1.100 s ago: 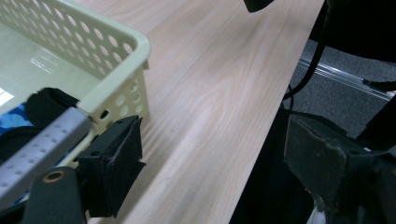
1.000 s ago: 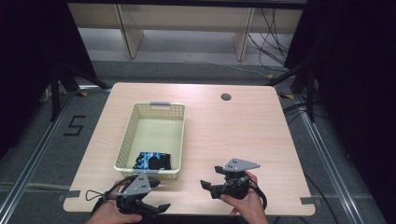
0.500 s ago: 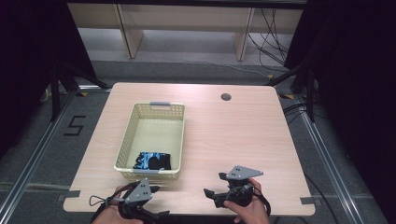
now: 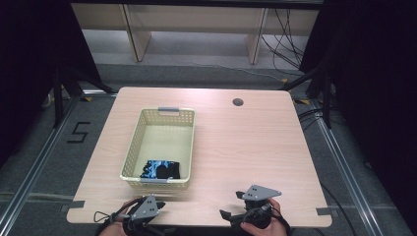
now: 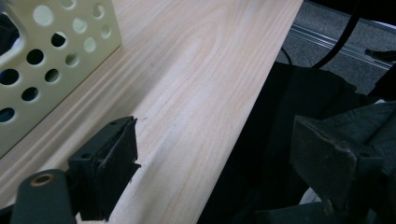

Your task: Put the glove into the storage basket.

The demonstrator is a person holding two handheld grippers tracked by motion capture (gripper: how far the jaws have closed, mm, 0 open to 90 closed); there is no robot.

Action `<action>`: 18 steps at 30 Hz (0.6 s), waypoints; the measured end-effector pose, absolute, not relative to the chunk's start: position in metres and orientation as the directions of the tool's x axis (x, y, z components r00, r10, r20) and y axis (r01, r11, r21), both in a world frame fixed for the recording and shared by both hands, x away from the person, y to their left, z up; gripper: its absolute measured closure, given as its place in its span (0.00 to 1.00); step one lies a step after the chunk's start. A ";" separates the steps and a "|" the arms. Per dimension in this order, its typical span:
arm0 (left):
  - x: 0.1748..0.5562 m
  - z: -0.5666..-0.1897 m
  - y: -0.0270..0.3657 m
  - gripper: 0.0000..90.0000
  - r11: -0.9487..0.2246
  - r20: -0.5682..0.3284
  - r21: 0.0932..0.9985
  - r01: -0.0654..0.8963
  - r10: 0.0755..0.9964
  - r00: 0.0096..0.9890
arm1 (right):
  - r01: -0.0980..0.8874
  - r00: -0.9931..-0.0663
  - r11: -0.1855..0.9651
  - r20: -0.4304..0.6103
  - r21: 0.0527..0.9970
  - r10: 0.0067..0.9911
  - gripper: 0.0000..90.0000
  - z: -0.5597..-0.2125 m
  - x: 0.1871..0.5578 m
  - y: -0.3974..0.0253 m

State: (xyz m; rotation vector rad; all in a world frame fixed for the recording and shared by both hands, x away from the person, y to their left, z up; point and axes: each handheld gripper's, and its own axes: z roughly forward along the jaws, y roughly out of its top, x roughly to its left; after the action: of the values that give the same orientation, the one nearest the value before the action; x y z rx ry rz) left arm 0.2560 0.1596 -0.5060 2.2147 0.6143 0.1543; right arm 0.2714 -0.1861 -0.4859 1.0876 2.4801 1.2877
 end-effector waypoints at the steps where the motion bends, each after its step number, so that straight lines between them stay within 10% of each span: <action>1: 0.256 -0.506 0.160 0.17 -0.556 -0.079 0.745 0.369 0.475 0.876 | 0.538 -0.728 0.377 0.190 0.754 0.659 0.19 -0.487 0.270 -0.186; 18: 0.256 -0.506 0.159 0.17 -0.579 -0.036 0.742 0.338 0.469 0.882 | 0.517 -0.748 0.432 0.144 0.739 0.648 0.19 -0.493 0.258 -0.187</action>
State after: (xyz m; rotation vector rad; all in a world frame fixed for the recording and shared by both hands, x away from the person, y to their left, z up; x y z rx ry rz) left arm 0.2558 0.1590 -0.5056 2.2405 0.5780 0.2083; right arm 0.2580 -0.1865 -0.4928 1.0332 2.5189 1.2123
